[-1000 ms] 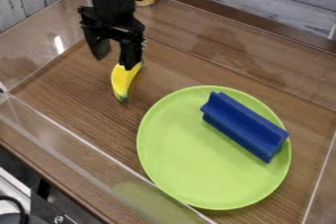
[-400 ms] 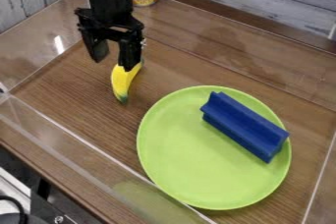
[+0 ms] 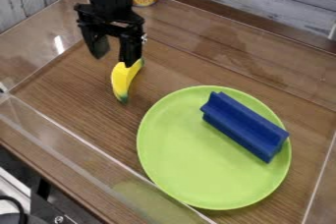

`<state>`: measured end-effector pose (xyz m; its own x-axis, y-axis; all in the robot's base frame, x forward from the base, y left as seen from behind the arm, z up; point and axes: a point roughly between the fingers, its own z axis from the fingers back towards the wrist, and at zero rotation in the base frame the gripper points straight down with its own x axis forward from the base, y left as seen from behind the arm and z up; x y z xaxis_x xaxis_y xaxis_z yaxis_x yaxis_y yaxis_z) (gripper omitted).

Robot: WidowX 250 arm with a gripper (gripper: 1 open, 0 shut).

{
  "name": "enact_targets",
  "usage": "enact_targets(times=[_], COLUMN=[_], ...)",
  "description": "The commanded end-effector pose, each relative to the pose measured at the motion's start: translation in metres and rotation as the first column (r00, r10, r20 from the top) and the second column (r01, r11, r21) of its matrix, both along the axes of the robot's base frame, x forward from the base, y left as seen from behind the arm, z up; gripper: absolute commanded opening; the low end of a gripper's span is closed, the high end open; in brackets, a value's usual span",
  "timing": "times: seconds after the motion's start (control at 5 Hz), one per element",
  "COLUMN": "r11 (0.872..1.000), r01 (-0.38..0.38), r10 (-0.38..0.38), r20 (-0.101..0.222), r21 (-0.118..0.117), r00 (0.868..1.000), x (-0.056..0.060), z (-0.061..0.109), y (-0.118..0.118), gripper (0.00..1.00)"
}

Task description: Remove the banana from inside the green plate and put it on the table

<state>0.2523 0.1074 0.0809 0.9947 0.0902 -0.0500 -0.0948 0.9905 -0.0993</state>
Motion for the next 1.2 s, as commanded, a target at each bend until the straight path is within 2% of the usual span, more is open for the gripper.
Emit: enact_targets(times=[0.0, 1.0], r11=[1.000, 1.000], r01=[-0.014, -0.019], r10=[0.012, 0.020], r20=[0.063, 0.045], r21=[0.023, -0.016], r00=[0.998, 0.999], x=[0.0070, 0.0055], z=[0.0188, 0.0142], y=[0.0063, 0.0037], gripper=[1.00, 1.00])
